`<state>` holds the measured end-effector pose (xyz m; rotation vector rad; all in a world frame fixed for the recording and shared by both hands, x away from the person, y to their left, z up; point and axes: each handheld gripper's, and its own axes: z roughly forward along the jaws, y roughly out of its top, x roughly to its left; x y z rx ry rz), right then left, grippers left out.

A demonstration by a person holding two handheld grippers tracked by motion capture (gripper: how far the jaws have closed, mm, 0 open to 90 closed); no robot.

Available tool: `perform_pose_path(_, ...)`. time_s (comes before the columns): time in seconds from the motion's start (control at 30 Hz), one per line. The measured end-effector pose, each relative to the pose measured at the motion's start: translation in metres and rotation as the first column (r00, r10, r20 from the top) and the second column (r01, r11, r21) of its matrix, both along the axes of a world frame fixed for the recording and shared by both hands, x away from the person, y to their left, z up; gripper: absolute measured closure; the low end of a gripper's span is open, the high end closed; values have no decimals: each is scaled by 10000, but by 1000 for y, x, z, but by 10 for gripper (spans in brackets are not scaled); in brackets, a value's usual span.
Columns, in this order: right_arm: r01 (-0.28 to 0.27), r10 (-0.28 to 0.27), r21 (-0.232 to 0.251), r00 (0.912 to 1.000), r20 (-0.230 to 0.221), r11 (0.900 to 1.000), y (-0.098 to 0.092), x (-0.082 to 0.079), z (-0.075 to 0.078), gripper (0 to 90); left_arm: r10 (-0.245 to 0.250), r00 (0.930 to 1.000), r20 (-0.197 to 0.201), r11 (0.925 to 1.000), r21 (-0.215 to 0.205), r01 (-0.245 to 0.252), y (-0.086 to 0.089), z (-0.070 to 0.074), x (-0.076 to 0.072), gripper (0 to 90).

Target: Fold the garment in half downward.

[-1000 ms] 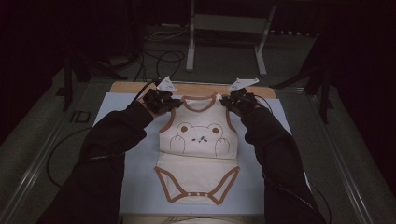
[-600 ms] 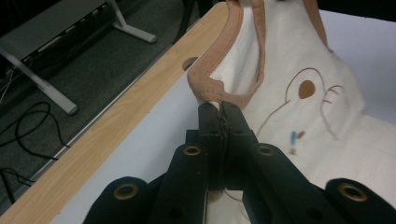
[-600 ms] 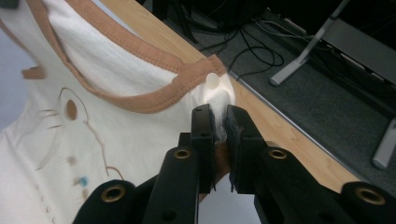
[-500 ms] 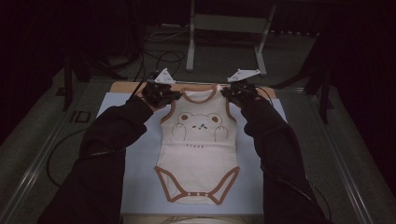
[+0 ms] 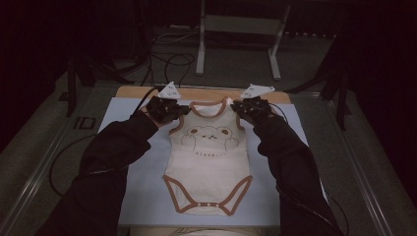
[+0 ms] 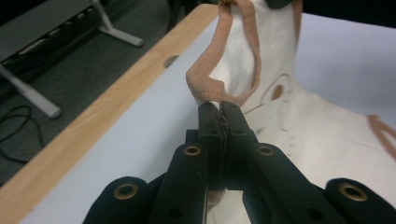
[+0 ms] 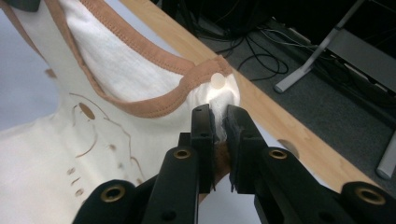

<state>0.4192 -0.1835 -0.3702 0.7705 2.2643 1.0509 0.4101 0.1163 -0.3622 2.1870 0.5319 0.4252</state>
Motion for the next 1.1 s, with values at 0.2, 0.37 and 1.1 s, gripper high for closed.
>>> perform_pose_path(0.2, -272, 276, 228, 9995, -146, 9994, -5, -24, -9, 823, -241, 9996, -131, 9996, -156, 239, 4, -8, -17, 896)
perform_pose_path(0.37, -529, 535, 272, 9984, -183, 9982, -7, -46, -18, 823, -512, 9982, -326, 9986, -135, 508, 5, -20, -30, 895)
perform_pose_path(1.1, -1219, 1267, 706, 9896, -677, 9900, -13, -114, -45, 821, -1539, 9865, -560, 9879, 88, 1546, 4, -43, -84, 895)
